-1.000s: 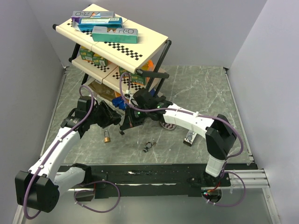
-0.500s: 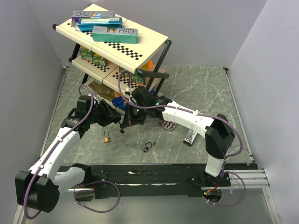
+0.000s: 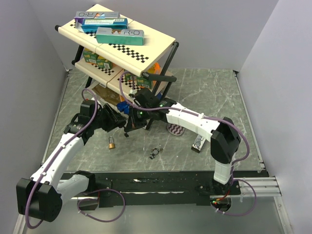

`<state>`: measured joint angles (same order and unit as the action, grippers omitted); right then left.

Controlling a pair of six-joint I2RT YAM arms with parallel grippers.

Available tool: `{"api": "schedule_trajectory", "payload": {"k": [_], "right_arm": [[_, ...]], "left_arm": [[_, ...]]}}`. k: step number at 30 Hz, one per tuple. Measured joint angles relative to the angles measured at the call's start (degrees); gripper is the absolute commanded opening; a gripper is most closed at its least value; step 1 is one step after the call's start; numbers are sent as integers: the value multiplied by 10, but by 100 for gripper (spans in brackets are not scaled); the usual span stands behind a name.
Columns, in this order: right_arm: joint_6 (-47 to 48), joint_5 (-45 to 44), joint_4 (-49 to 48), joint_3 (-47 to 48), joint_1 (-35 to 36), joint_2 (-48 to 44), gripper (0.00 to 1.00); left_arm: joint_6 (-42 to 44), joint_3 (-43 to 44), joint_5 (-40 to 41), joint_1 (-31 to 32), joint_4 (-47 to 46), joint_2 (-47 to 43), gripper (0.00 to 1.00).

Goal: Unlock with the key

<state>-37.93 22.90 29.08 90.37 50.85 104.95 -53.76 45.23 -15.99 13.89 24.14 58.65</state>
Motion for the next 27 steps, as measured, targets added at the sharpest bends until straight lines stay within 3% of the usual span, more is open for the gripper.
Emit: {"api": "schedule_trajectory", "payload": {"k": [27], "right_arm": [[16,-40,31,80,0,41,0]], "left_arm": [[0,-6,14,-6,-37,-8,1]]}}
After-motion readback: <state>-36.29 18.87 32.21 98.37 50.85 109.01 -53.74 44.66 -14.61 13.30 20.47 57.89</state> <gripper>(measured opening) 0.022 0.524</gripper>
